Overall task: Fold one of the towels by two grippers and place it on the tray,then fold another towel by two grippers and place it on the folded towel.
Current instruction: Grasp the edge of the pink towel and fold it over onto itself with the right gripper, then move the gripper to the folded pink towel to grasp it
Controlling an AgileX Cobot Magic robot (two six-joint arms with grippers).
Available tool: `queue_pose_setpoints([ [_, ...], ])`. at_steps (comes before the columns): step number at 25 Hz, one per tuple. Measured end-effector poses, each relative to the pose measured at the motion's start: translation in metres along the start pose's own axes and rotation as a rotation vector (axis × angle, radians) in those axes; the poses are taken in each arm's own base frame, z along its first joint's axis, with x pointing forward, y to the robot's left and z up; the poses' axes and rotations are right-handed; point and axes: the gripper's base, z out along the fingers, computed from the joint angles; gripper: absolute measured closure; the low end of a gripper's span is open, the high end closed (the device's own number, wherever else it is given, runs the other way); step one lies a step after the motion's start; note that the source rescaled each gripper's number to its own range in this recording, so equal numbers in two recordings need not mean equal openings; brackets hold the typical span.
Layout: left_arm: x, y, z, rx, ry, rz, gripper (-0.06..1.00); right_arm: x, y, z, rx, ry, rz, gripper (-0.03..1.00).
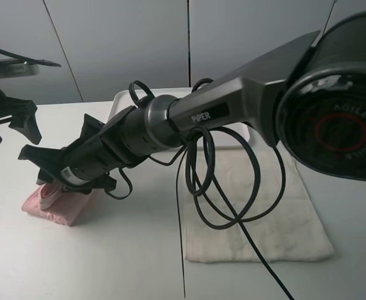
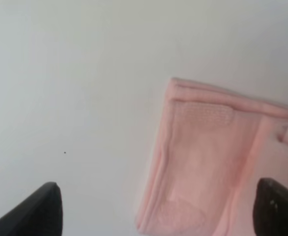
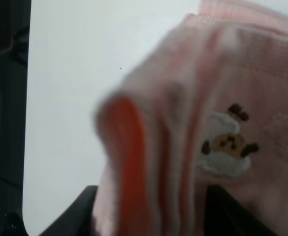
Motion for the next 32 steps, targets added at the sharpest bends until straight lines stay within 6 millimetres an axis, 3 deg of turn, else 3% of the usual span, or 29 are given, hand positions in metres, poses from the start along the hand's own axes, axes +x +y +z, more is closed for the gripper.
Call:
queue_pose_setpoints([
  [7,-0.002,0.0,-0.002,0.0,-0.007,0.001,-0.06,0.008,0.009,0.003,-0.05,-0.008,0.061,0.51],
  [16,-0.001,0.0,-0.004,0.002,0.003,0.009,-0.06,0.002,0.027,0.001,-0.121,-0.028,-0.05,0.52],
  [23,0.0,-0.001,-0.005,0.003,0.01,0.009,-0.06,0.004,0.031,0.0,-0.142,0.005,-0.149,0.33],
  [29,0.0,-0.001,-0.005,0.003,0.01,0.01,-0.06,-0.006,0.023,-0.007,-0.168,0.088,-0.228,0.48],
  [32,0.0,-0.001,-0.005,0.003,0.01,0.013,-0.06,-0.019,0.015,-0.014,-0.175,0.114,-0.219,0.48],
])
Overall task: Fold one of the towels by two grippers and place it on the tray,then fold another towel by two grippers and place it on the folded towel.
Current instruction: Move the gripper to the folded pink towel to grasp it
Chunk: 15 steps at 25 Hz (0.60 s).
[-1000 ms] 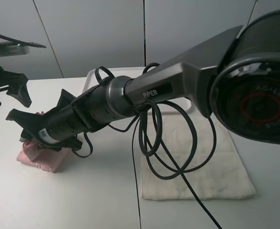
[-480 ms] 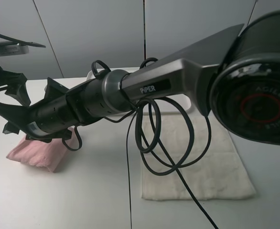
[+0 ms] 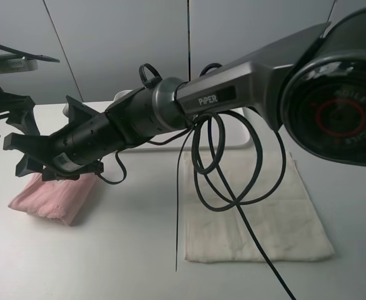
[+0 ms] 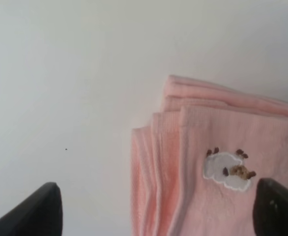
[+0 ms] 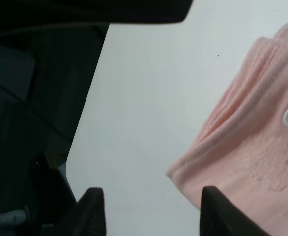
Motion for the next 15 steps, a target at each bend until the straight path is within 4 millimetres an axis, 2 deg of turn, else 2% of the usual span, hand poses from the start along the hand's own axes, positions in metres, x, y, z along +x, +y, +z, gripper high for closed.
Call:
queue_pose_setpoints([
  [6,0.0,0.0,0.0,0.0,0.0,0.014,-0.06,-0.006,-0.023,-0.013,0.129,0.089,0.02,0.26],
  [11,0.0,0.0,0.0,0.0,0.001,0.016,-0.05,-0.003,-0.035,-0.017,0.259,0.118,0.087,0.25],
  [15,0.001,0.0,-0.001,0.0,0.003,0.016,-0.05,-0.006,-0.04,-0.018,0.312,0.076,0.154,0.25],
])
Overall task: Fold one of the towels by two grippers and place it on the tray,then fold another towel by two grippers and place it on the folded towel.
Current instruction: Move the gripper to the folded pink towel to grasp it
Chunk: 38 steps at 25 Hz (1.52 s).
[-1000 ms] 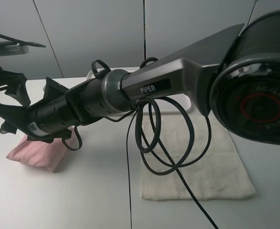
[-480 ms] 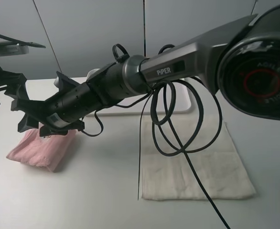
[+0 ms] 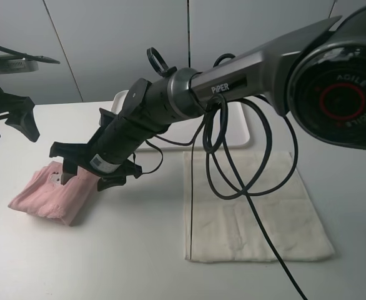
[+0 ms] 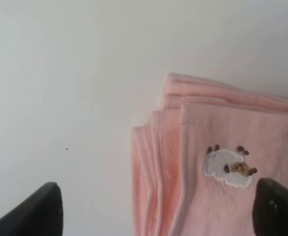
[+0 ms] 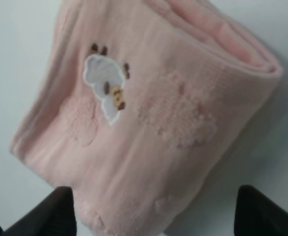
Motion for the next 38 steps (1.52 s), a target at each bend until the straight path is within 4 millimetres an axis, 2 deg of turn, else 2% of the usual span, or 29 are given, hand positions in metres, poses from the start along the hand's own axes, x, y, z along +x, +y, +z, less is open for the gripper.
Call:
queue_pose_setpoints([
  [4,0.0,0.0,0.0,0.0,0.003,0.003,-0.05,0.0,0.003,0.003,0.006,-0.052,0.014,0.25],
  [7,0.0,0.0,0.0,0.0,0.003,0.004,-0.05,0.007,0.011,0.008,0.002,-0.06,0.021,0.25],
  [13,0.001,-0.001,0.0,0.009,0.01,0.001,-0.05,0.009,0.001,0.02,0.03,-0.062,0.073,0.25],
  [28,0.001,-0.002,0.0,0.02,0.009,-0.003,-0.05,0.007,-0.006,0.028,0.031,-0.095,0.145,0.3],
  [35,0.001,-0.002,0.0,0.02,0.009,-0.001,-0.05,0.017,0.004,0.034,0.022,-0.113,0.14,0.31],
  [38,0.001,-0.002,0.0,0.021,0.008,-0.002,-0.05,0.019,0.006,0.036,0.021,-0.114,0.138,0.34],
])
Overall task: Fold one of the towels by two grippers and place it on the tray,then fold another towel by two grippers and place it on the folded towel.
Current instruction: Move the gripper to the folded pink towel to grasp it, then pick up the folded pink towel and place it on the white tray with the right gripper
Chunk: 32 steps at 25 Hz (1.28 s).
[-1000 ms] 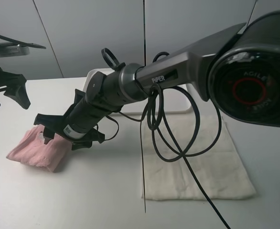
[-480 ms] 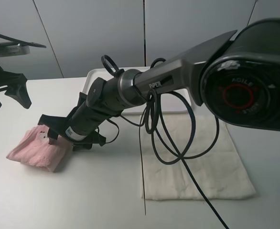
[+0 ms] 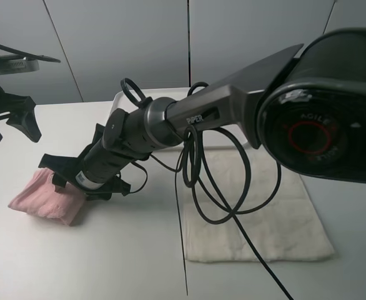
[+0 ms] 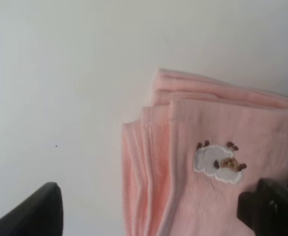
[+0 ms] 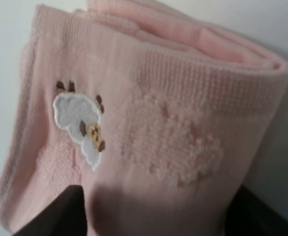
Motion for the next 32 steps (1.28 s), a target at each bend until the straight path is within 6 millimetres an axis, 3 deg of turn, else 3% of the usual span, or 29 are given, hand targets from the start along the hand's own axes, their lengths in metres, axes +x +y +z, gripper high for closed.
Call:
queue_pose_setpoints([
  [5,0.0,-0.001,0.0,0.009,0.001,0.004,-0.05,0.003,-0.005,0.006,0.013,0.011,0.02,0.51],
  [9,0.0,-0.002,0.0,0.02,0.0,0.004,-0.05,0.003,-0.005,0.006,0.012,0.01,0.017,0.87],
  [16,0.0,-0.002,0.0,0.02,0.0,0.009,-0.05,0.003,-0.004,0.006,0.01,0.01,-0.015,0.88],
  [21,0.0,-0.002,0.0,0.02,0.0,0.009,-0.05,-0.002,0.011,-0.012,-0.027,-0.006,-0.095,0.88],
  [25,0.0,-0.002,0.0,0.021,-0.001,0.008,-0.05,-0.028,0.022,-0.037,-0.073,-0.022,-0.152,0.88],
  [32,0.0,-0.002,0.0,0.021,-0.001,0.008,-0.05,-0.093,0.012,-0.075,-0.116,-0.05,-0.166,0.88],
])
